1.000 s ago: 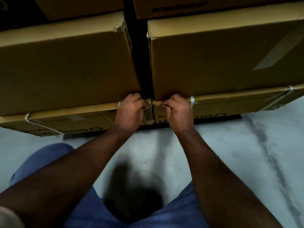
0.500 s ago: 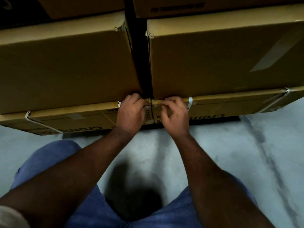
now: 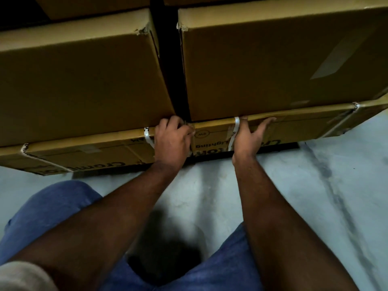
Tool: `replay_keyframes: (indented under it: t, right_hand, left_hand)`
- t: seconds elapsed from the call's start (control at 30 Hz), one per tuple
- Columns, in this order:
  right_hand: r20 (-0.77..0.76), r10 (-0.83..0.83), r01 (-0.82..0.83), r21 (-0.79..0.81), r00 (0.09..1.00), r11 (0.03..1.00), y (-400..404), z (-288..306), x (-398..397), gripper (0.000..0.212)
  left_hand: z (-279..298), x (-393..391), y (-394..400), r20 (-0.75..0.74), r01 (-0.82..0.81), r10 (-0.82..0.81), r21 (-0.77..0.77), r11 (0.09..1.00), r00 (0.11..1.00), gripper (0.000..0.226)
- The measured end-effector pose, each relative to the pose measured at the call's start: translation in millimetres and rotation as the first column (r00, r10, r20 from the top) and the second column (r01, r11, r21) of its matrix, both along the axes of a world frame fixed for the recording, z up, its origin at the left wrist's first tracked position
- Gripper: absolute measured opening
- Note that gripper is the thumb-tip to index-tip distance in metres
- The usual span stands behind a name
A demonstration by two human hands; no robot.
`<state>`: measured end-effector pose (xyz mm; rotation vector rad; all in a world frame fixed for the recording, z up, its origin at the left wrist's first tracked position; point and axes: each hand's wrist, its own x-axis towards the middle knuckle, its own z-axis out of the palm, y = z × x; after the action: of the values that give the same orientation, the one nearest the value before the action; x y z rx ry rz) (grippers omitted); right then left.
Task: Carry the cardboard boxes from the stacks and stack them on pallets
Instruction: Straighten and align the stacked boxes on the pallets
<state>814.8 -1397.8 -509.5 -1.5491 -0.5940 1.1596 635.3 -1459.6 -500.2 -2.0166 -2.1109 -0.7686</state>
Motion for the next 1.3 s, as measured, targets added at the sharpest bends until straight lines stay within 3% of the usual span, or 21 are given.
replay_keyframes:
  t: [0.5,0.67,0.83,0.9,1.0,1.1,1.17,1.3]
  right_hand:
    - [-0.026,-0.019,0.019,-0.004,0.999,1.000,0,-5,1,0.088]
    - [0.036,-0.011,0.012,-0.040,0.999,0.999,-8,0,-9,0.091]
    - [-0.100,-0.014,0.001,-0.125,0.995,0.992,-30,3,-35,0.089]
    - [-0.060,0.026,-0.034,-0.126,0.998,0.991,-40,2,-48,0.089]
    - [-0.002,0.018,-0.018,-0.169,1.000,0.985,-47,4,-60,0.071]
    - [-0.150,0.009,-0.047,-0.246,0.989,0.968,-56,25,-71,0.047]
    - [-0.221,0.079,-0.133,-0.240,0.972,0.962,-70,51,-79,0.031]
    - [-0.131,0.245,-0.270,-0.238,0.961,0.933,-109,148,-100,0.023]
  left_hand:
    - [-2,-4,1,0.003,0.045,-0.045,0.000,0.999,0.999,0.006]
    - [1,-1,-2,0.029,0.035,-0.033,-0.038,0.999,0.999,0.007]
    - [0,-10,-15,0.063,0.103,-0.099,-0.059,0.993,0.993,0.017]
    - [0,-16,-21,0.086,0.179,-0.175,-0.049,0.983,0.981,0.024]
    - [4,-28,-22,0.125,0.270,-0.262,-0.053,0.961,0.957,0.029]
    - [23,-42,-26,0.152,0.313,-0.297,-0.095,0.945,0.943,0.030]
    - [46,-51,-35,0.189,0.337,-0.314,-0.105,0.936,0.930,0.030]
    - [139,-74,-75,0.297,0.277,-0.216,-0.179,0.944,0.930,0.024]
